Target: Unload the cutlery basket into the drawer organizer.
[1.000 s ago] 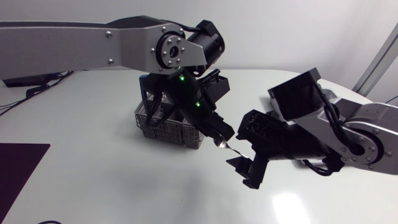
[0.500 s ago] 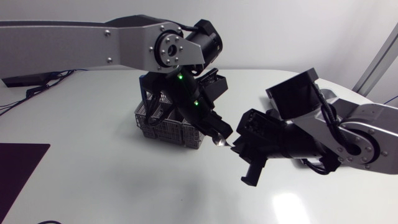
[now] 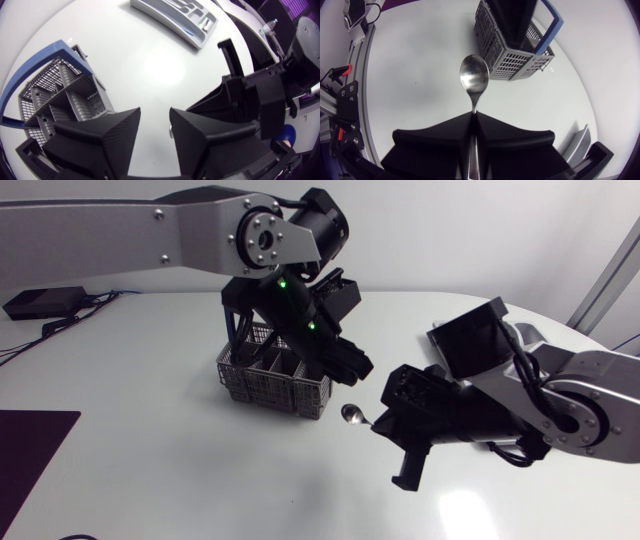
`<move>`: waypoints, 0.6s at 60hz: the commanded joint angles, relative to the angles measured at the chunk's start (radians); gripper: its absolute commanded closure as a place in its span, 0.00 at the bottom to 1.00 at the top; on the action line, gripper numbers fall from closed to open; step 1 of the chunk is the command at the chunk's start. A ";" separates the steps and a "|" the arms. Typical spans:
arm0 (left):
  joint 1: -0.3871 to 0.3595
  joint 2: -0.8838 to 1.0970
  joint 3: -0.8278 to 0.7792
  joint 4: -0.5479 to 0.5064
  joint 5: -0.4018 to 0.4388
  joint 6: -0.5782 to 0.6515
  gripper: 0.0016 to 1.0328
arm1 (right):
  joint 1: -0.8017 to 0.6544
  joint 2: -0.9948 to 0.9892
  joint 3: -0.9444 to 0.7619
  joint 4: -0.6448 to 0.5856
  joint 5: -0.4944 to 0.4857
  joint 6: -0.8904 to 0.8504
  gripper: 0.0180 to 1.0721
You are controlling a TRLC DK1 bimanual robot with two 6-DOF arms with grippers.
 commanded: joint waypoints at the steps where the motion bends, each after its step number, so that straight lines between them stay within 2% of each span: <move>1: 0.021 -0.006 0.034 0.028 0.009 -0.030 0.26 | -0.024 -0.011 -0.041 -0.024 -0.026 -0.030 0.95; 13: 0.087 -0.073 0.017 0.140 0.002 -0.057 0.19 | -0.126 -0.053 -0.087 -0.085 -0.088 -0.123 0.95; 21: 0.123 -0.139 -0.038 0.211 -0.075 -0.053 0.18 | -0.337 -0.059 -0.095 -0.158 -0.195 -0.278 0.95; 28: 0.154 -0.190 -0.098 0.260 -0.141 -0.029 0.17 | -0.538 -0.039 -0.093 -0.205 -0.244 -0.461 0.95; 36: 0.197 -0.243 -0.162 0.300 -0.173 0.002 0.16 | -0.774 0.038 -0.047 -0.279 -0.292 -0.685 0.95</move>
